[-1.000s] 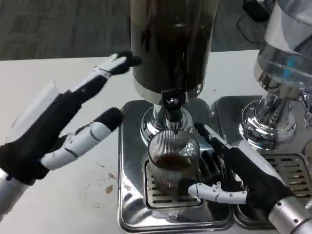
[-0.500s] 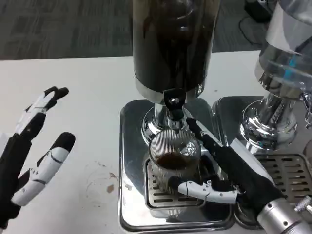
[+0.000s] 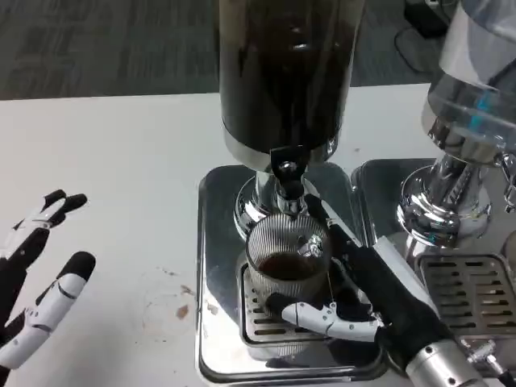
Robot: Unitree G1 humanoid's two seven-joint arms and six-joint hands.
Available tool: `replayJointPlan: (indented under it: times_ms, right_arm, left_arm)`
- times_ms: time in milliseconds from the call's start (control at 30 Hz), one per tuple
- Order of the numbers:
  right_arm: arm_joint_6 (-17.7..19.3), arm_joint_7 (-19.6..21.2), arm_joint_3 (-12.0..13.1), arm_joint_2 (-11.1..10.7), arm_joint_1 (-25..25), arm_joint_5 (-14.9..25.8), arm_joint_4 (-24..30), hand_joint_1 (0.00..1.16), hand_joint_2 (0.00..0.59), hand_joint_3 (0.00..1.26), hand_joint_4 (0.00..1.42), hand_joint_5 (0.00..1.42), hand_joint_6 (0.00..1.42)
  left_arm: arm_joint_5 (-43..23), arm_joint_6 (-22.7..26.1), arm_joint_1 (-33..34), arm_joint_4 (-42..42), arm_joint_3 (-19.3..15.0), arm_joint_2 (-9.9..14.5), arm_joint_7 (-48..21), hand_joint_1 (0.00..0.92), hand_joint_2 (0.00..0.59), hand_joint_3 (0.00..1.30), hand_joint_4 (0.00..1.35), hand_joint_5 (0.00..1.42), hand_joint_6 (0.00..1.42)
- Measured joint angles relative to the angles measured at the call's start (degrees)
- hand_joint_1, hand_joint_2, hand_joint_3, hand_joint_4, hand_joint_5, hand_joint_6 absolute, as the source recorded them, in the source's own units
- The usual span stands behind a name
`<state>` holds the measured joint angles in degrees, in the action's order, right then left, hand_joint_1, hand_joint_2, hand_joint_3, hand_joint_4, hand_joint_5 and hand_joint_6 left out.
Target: Grasp the cup under the faucet to collect the drink, then remove the cup.
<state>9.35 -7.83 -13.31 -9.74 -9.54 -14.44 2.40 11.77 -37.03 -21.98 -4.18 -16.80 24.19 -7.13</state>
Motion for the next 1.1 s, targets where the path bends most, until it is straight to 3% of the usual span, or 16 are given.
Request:
replayJointPlan:
  times_ms: [267,833,1100]
  right_arm:
    - [2.5,1.3,-0.4,0.6,0.1,0.2,-2.8,0.82,0.123,0.00,0.02,0.09,0.23]
    - [6.1,4.2,-0.8,2.6,1.0,0.1,-6.9,0.86,0.110,0.00,0.14,0.28,0.42]
    - [6.3,4.4,-1.3,2.8,1.7,0.1,-7.7,0.89,0.116,0.09,0.19,0.35,0.51]
  left_arm:
    - [0.3,-1.0,-0.1,-4.9,0.6,0.4,0.6,0.000,0.253,0.17,0.00,0.11,0.00]
    - [0.3,-0.8,-1.8,-4.1,1.6,0.4,1.7,0.000,0.253,0.19,0.00,0.12,0.00]
    - [0.1,-0.6,-2.2,-3.4,1.5,0.5,1.7,0.000,0.258,0.21,0.00,0.12,0.00]
